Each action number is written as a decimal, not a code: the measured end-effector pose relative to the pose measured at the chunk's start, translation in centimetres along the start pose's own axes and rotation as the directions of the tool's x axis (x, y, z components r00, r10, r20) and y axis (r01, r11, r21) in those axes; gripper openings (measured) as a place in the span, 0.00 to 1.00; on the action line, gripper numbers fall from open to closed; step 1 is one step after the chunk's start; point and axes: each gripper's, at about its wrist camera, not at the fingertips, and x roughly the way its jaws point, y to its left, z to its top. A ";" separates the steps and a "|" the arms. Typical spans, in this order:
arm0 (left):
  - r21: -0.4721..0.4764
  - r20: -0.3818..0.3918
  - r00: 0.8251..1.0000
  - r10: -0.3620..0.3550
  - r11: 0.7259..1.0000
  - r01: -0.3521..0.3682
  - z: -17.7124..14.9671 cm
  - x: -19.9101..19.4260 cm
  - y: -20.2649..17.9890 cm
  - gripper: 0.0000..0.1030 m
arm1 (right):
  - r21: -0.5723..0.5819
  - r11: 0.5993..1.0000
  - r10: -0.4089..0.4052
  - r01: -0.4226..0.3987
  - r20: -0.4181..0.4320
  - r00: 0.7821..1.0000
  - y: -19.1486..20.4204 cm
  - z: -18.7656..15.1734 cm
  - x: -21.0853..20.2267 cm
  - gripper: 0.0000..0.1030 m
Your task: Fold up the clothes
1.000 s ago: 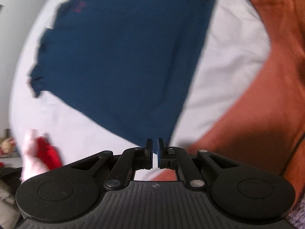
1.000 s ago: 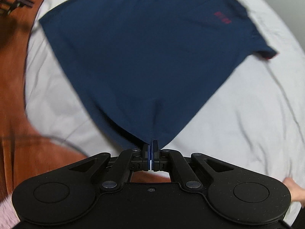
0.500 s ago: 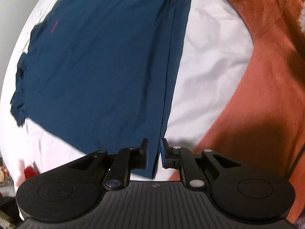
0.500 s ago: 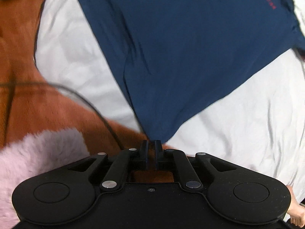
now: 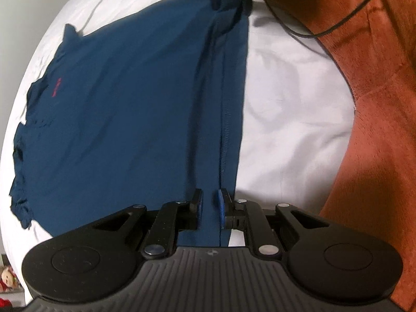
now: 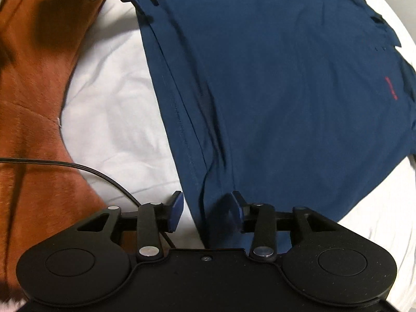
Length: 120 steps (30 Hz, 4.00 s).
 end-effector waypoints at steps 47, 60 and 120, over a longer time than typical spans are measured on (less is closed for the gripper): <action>-0.424 0.015 1.000 -0.025 0.905 0.029 -2.6 -0.7 12.2 0.26 | 0.332 0.943 0.038 -0.033 -0.007 0.999 -19.9 -1.4 -4.3 0.07; -0.699 -0.118 0.967 0.226 0.673 -0.243 -7.4 -1.2 32.2 0.34 | 0.648 0.744 -0.191 0.165 -0.031 0.981 -36.6 -0.5 -2.1 0.23; -0.929 -0.367 0.887 0.280 -0.165 -0.332 -24.9 5.5 47.6 0.44 | 0.993 -0.005 -0.375 0.119 -0.112 0.920 -58.6 -5.9 7.3 0.06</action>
